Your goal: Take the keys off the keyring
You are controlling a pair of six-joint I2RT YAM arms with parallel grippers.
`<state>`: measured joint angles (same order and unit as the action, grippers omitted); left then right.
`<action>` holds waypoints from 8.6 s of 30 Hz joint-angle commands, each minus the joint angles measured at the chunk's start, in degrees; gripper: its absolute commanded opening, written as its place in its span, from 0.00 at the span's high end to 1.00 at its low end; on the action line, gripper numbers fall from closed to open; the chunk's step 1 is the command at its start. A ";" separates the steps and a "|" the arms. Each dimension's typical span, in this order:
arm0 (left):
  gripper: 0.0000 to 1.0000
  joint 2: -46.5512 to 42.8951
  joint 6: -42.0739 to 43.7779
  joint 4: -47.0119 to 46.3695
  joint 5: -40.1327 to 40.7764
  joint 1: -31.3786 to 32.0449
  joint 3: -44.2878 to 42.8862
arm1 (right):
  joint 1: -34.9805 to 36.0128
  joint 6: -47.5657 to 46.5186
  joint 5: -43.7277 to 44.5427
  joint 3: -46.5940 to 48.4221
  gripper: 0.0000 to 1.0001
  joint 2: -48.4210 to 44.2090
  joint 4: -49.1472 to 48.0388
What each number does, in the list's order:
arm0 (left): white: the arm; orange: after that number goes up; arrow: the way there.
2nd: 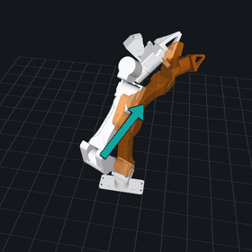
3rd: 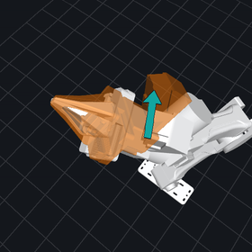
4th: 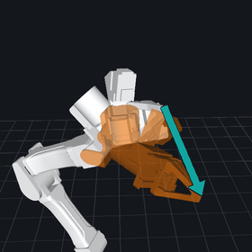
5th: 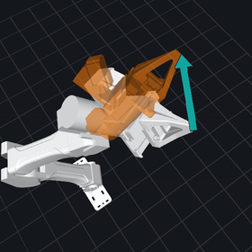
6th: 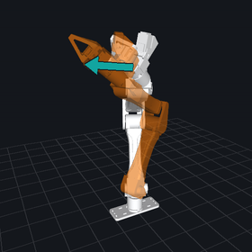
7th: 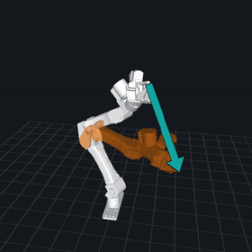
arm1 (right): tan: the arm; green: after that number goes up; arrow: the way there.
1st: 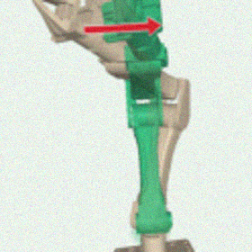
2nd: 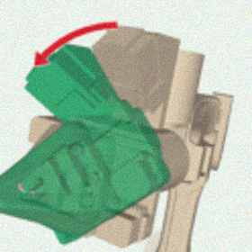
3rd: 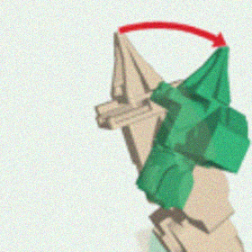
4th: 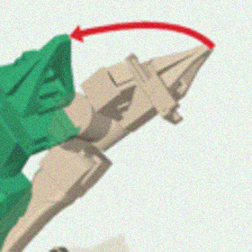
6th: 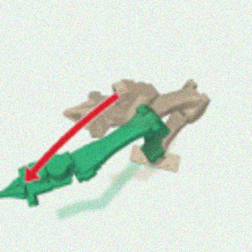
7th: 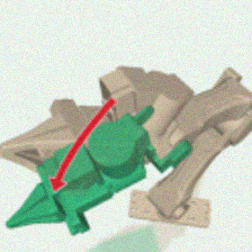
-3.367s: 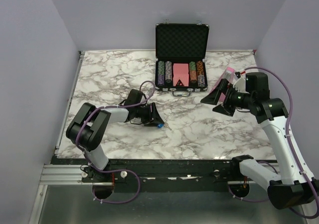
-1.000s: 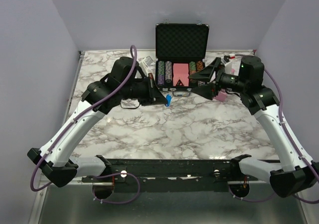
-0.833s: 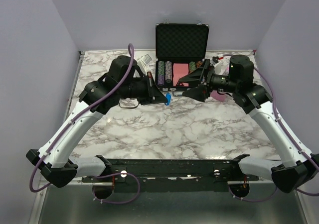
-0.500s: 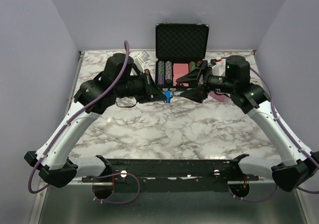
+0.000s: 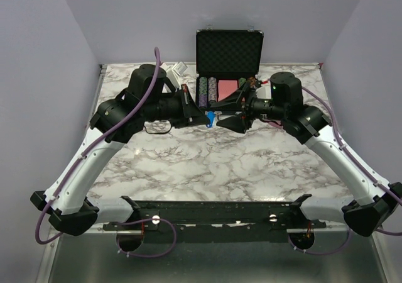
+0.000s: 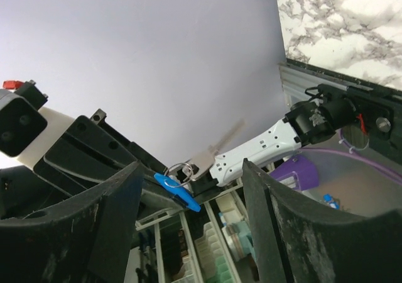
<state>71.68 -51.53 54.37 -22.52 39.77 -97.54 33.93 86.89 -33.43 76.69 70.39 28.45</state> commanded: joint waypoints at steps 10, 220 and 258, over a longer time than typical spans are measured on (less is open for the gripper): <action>1.00 1.27 2.48 0.65 1.17 0.22 -3.36 | 3.51 2.49 2.58 2.59 0.37 2.91 0.38; 0.53 -15.87 2.04 -19.38 -14.03 -6.81 9.47 | 3.68 -14.49 -34.07 -6.63 0.99 -5.18 -36.42; 0.43 -10.42 8.81 -17.12 -18.00 -8.04 1.12 | 3.77 10.90 -36.53 -10.15 0.99 3.25 -82.63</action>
<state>62.04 -45.01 29.89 -47.03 32.97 -93.93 37.32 85.12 -67.96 68.75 71.00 -34.44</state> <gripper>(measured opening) 0.573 0.013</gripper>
